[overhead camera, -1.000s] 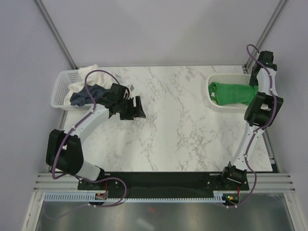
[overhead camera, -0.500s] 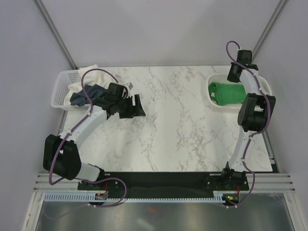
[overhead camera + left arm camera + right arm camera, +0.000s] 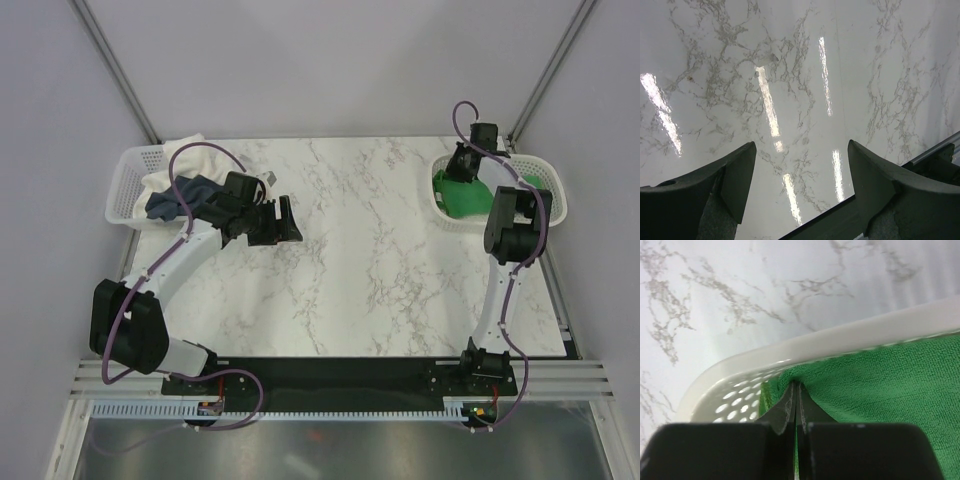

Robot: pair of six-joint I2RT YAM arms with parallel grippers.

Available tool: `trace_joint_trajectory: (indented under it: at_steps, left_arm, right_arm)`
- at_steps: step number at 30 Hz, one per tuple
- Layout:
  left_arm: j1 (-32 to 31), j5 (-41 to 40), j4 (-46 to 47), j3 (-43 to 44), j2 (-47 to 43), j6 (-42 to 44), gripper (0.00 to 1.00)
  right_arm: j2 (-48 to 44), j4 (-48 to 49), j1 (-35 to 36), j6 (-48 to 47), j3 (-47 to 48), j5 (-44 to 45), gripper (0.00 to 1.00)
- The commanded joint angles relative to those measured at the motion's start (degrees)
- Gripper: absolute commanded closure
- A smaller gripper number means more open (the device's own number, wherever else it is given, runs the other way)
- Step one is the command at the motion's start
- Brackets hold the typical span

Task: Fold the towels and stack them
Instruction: Neatly place the folded towel into the bin

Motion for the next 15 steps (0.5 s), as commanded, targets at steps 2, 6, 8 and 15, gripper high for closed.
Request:
trace_joint_trajectory:
  at_steps: [2,6,8,15]
  left_arm:
    - [0.05,-0.23,1.96,0.27,-1.69,1.46,0.19]
    - [-0.03,-0.32,1.96,0.36,-1.95,0.76,0.19]
    - [-0.03,-0.14,2.13,0.54,-2.39,0.24,0.19]
    - [-0.03,-1.02,1.17,4.12,-3.45,-1.00,0.19]
  right_arm:
    - [0.14,6.90,1.11,5.16,-1.76,-4.61,1.00]
    - [0.14,7.26,1.29,6.57,-1.50,-4.98,0.99]
    - [-1.35,7.17,1.29,6.14,-2.11,-3.14,0.96]
    - [-10.92,3.66,-0.29,3.15,-5.10,-0.67,0.73]
